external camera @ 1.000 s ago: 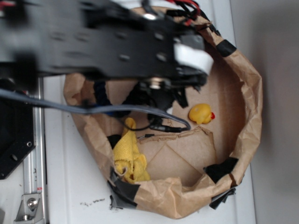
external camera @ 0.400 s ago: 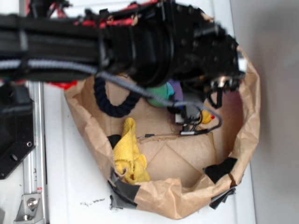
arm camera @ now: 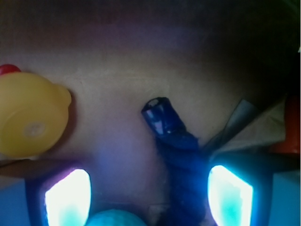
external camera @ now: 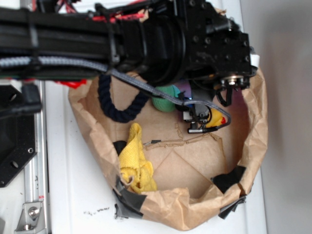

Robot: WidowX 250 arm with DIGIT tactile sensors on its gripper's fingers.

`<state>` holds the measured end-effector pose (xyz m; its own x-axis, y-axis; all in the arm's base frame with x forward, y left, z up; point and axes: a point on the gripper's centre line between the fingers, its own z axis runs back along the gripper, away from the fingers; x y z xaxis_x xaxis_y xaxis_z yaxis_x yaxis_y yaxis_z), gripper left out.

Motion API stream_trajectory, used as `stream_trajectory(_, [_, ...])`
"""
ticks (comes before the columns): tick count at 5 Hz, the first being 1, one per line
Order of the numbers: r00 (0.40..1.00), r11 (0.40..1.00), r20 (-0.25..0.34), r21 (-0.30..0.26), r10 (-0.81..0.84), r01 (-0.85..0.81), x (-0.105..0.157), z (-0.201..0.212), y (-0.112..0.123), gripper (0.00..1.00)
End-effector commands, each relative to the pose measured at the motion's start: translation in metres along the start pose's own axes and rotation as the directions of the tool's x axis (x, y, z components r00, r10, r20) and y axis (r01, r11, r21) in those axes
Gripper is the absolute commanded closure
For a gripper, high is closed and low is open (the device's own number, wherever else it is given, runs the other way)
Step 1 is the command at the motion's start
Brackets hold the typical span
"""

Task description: Grab the blue rope.

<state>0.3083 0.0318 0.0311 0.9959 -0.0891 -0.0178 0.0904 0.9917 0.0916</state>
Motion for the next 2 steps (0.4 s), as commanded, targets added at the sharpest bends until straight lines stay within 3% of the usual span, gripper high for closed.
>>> stream_trajectory(1, [0.98,0.981,0.049,0.047,-0.193,0.19,-0.0051,-0.0004,0.0297,0.0])
stream_trajectory(2, [0.981,0.979,0.024,0.062,-0.195,0.193,-0.0049,0.0,0.0239,0.74])
